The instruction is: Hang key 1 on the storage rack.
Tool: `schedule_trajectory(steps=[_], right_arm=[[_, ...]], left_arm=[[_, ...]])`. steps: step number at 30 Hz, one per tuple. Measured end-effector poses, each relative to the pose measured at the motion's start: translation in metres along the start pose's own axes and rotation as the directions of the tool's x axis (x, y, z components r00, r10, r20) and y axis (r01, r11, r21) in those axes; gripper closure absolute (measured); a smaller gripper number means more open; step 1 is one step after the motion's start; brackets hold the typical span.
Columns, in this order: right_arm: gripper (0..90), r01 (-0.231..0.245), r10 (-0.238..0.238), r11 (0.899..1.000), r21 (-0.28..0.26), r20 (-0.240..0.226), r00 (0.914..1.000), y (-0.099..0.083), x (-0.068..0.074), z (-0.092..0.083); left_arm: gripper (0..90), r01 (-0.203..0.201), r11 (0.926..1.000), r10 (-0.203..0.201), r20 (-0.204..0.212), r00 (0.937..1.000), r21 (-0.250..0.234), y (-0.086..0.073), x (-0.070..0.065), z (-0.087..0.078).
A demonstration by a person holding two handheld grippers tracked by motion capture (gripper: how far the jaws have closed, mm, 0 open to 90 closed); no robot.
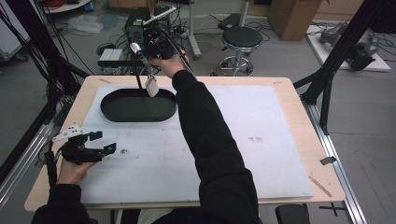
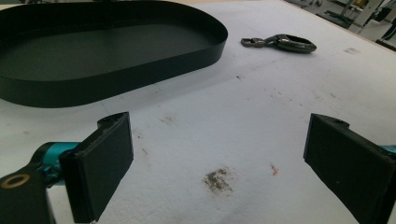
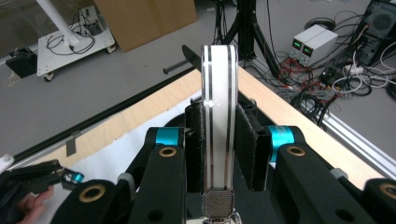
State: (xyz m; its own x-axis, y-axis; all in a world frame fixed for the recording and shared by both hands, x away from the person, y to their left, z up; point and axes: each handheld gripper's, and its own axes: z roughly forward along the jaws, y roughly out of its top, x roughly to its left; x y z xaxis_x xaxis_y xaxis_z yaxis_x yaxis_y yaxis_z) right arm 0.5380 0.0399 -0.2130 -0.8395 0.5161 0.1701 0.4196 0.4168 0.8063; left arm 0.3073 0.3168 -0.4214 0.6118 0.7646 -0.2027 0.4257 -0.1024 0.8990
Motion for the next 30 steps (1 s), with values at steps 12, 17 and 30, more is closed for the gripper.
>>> schedule_trajectory(steps=[12,17,30], right_arm=[[74.8,-0.031,0.030,0.999,-0.031,-0.024,0.9992,0.004,-0.008,0.024],[74.8,-0.046,0.045,0.998,-0.030,-0.035,0.9984,0.002,-0.011,0.031],[74.8,-0.036,0.034,0.997,-0.071,-0.037,0.9988,0.015,-0.011,0.038]], left_arm=[[8.8,0.001,1.0000,-0.001,0.008,1.0000,-0.007,0.002,-0.001,0.001],[8.8,-0.006,1.0000,0.006,0.006,1.0000,0.007,0.002,-0.001,0.003],[8.8,0.001,1.0000,-0.001,0.005,1.0000,0.002,0.002,0.001,0.004]])
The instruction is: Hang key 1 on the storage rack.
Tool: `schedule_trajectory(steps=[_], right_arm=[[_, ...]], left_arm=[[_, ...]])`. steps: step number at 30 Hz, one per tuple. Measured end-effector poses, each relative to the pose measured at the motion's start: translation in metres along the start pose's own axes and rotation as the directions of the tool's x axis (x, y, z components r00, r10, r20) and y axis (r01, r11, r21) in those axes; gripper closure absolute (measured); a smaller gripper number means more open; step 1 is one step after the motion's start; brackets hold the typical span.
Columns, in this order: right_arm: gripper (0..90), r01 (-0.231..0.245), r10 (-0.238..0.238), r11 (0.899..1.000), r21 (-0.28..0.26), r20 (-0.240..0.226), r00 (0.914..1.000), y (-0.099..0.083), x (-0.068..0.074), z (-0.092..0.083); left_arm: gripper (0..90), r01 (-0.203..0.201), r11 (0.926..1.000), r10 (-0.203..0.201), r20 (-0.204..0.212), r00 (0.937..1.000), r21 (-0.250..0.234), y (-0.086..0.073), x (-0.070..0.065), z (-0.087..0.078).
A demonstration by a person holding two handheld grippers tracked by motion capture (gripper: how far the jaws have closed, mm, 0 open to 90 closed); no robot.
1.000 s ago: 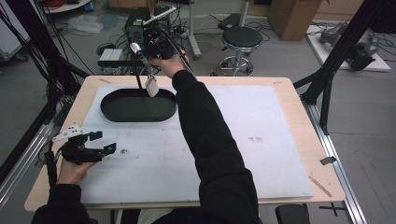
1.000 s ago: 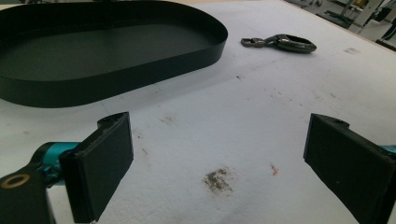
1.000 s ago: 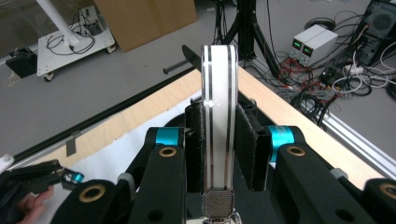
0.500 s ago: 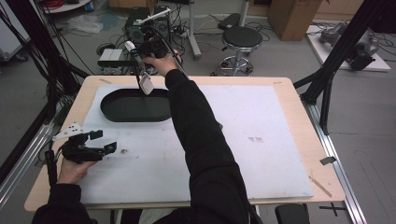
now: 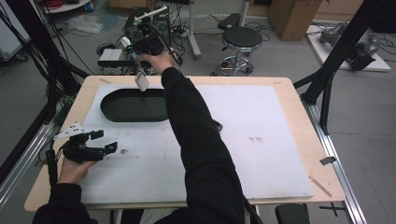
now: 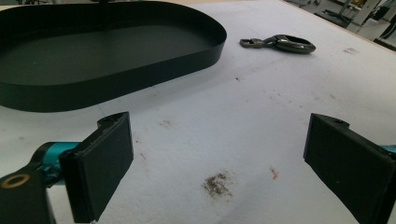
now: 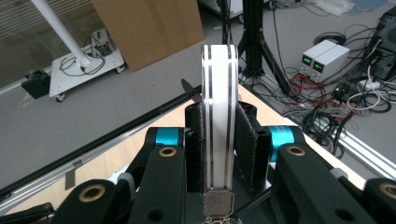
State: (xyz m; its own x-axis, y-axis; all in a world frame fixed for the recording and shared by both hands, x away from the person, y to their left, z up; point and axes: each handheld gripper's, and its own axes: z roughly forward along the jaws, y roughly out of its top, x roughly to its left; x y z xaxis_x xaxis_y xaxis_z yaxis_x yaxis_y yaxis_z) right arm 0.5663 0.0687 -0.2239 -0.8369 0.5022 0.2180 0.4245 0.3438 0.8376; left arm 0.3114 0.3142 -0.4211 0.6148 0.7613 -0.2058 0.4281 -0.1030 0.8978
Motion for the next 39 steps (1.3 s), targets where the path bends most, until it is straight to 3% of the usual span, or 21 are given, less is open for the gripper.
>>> schedule_trajectory(steps=[8,12,17,24,25,26,29,34,36,38,39], right_arm=[[74.8,0.005,-0.004,1.000,-0.019,0.031,0.9995,0.009,-0.001,0.005],[74.8,-0.029,0.031,0.999,-0.036,0.069,0.9971,0.009,-0.010,0.005],[75.0,-0.110,0.116,0.992,-0.065,0.109,0.9872,0.003,-0.024,0.007],[73.8,-0.116,0.123,0.991,-0.069,0.109,0.9864,0.001,-0.028,0.006],[68.7,-0.113,0.120,0.991,-0.067,0.113,0.9864,0.001,-0.028,0.005],[58.1,-0.115,0.122,0.991,-0.069,0.118,0.9854,0.001,-0.027,0.004],[46.6,-0.116,0.124,0.991,-0.072,0.120,0.9850,0.000,-0.028,-0.002],[20.7,-0.117,0.122,0.992,-0.043,0.160,0.9795,-0.003,-0.032,-0.015],[10.2,-0.121,0.125,0.992,-0.035,0.150,0.9808,-0.005,-0.034,-0.020],[8.5,-0.114,0.115,0.993,-0.016,0.138,0.9837,-0.008,-0.034,-0.026],[0.3,-0.113,0.113,0.994,-0.011,0.134,0.9844,-0.009,-0.034,-0.029]], left_arm=[[8.8,-0.002,1.0000,0.002,0.001,1.0000,-0.001,0.000,0.001,0.000],[8.8,-0.002,1.0000,0.002,0.001,1.0000,-0.001,0.000,0.001,0.001],[8.8,0.001,1.0000,-0.001,-0.002,1.0000,-0.003,0.000,0.001,0.000],[8.8,0.002,1.0000,-0.002,-0.002,1.0000,-0.003,0.000,0.001,-0.001],[8.8,0.001,1.0000,-0.001,-0.002,1.0000,-0.003,0.000,0.001,-0.001],[8.8,-0.001,1.0000,0.001,-0.005,1.0000,-0.004,0.000,0.001,-0.001],[8.8,-0.002,1.0000,0.002,-0.002,1.0000,-0.002,0.000,0.001,0.000],[8.8,0.000,1.0000,0.000,-0.004,1.0000,-0.003,0.000,0.001,0.000],[8.8,-0.001,1.0000,0.001,-0.006,1.0000,-0.003,0.000,0.002,0.000],[8.8,-0.002,1.0000,0.002,-0.007,1.0000,-0.002,0.000,0.002,0.000],[8.8,-0.003,1.0000,0.003,-0.007,1.0000,-0.001,0.000,0.002,0.000]])
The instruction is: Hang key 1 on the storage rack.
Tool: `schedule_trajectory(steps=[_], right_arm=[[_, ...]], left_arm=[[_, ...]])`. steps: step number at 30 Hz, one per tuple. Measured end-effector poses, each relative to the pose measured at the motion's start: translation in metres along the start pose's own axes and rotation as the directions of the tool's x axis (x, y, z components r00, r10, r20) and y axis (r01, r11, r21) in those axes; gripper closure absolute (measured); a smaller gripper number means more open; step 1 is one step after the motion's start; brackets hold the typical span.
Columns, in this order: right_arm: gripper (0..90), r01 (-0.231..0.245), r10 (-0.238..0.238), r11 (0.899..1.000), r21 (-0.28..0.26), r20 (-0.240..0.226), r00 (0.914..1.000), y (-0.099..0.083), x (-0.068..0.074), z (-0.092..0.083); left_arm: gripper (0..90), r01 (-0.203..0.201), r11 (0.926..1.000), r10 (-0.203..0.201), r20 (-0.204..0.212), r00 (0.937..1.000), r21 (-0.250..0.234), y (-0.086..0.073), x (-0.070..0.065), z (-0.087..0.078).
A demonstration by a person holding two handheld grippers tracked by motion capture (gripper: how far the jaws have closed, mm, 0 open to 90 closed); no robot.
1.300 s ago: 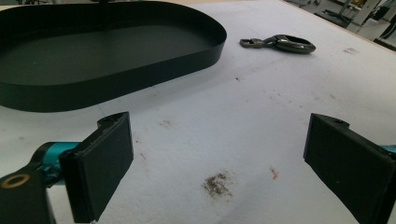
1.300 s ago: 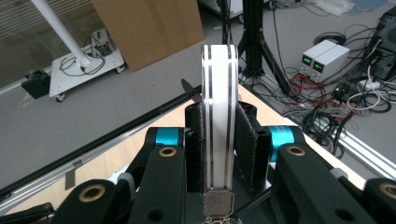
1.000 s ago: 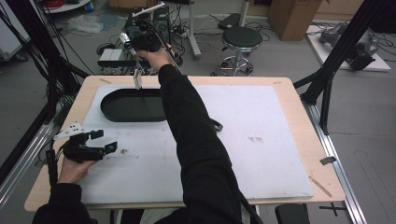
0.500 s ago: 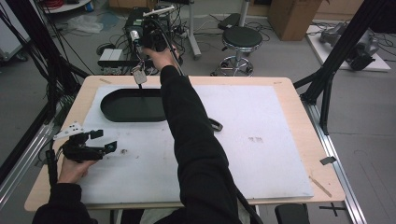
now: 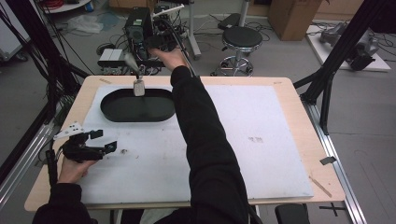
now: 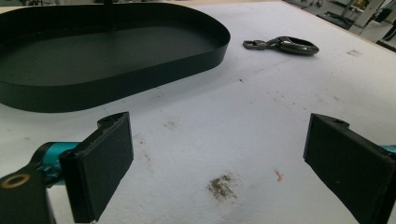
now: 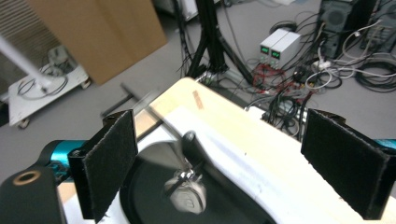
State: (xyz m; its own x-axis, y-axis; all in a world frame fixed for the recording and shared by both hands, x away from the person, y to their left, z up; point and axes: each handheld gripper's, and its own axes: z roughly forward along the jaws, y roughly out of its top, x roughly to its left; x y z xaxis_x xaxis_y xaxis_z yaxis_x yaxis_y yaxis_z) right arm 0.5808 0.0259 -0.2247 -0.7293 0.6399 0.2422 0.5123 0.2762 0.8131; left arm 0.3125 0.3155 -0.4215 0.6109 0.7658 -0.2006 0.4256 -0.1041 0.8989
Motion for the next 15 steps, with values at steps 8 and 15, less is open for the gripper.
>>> schedule_trajectory(steps=[8,15], right_arm=[[0.7,0.056,-0.056,0.998,0.019,0.015,0.9983,-0.012,0.003,-0.022],[0.7,0.075,-0.075,0.997,0.011,0.014,0.9971,-0.026,-0.003,-0.045]], left_arm=[[8.8,-0.003,1.0000,0.003,-0.002,1.0000,0.002,0.000,-0.001,0.000],[8.8,-0.003,0.9999,0.003,-0.004,1.0000,0.010,0.000,-0.001,0.001]])
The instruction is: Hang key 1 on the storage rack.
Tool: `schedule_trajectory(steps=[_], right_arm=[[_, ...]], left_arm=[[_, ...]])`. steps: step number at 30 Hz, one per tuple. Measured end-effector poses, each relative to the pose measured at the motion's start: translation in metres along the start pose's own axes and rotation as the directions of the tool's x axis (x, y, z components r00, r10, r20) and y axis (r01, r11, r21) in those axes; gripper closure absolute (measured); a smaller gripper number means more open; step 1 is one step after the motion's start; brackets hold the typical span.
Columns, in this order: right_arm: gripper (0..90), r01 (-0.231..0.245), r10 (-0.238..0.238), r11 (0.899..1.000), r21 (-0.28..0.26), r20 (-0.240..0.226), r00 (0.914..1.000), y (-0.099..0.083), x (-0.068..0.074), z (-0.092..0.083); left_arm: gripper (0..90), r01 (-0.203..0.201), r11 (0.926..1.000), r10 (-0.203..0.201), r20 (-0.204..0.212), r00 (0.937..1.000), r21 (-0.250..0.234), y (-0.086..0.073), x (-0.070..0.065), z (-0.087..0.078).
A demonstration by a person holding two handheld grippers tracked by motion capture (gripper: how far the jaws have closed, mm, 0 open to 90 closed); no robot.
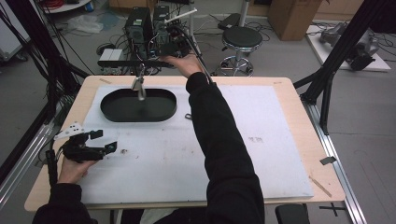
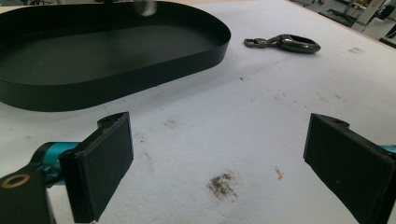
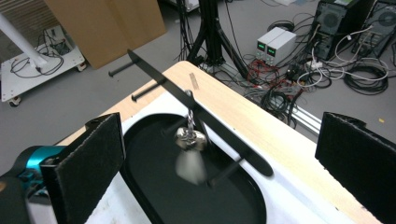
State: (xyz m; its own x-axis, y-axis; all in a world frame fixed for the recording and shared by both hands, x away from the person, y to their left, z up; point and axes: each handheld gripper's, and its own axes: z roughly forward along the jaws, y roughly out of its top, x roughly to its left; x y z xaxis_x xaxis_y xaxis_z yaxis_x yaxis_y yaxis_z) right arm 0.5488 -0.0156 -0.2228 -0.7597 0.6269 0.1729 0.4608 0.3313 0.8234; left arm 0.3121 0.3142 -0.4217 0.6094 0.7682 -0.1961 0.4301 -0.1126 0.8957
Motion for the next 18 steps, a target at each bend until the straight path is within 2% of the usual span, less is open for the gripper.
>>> schedule_trajectory(steps=[5,13,18], right_arm=[[0.7,0.000,0.000,1.000,0.003,-0.005,1.0000,-0.019,-0.007,-0.012],[0.7,-0.001,0.001,1.000,0.015,0.013,0.9999,-0.044,-0.018,-0.028],[0.7,0.015,-0.016,1.000,0.023,0.031,0.9994,-0.058,-0.022,-0.039]], left_arm=[[8.8,-0.003,1.0000,0.003,-0.003,1.0000,0.004,0.000,0.000,0.000],[8.8,-0.003,1.0000,0.003,-0.007,1.0000,0.008,0.000,-0.001,0.000],[8.8,-0.003,0.9999,0.003,-0.009,1.0000,0.013,0.000,-0.001,0.000]])
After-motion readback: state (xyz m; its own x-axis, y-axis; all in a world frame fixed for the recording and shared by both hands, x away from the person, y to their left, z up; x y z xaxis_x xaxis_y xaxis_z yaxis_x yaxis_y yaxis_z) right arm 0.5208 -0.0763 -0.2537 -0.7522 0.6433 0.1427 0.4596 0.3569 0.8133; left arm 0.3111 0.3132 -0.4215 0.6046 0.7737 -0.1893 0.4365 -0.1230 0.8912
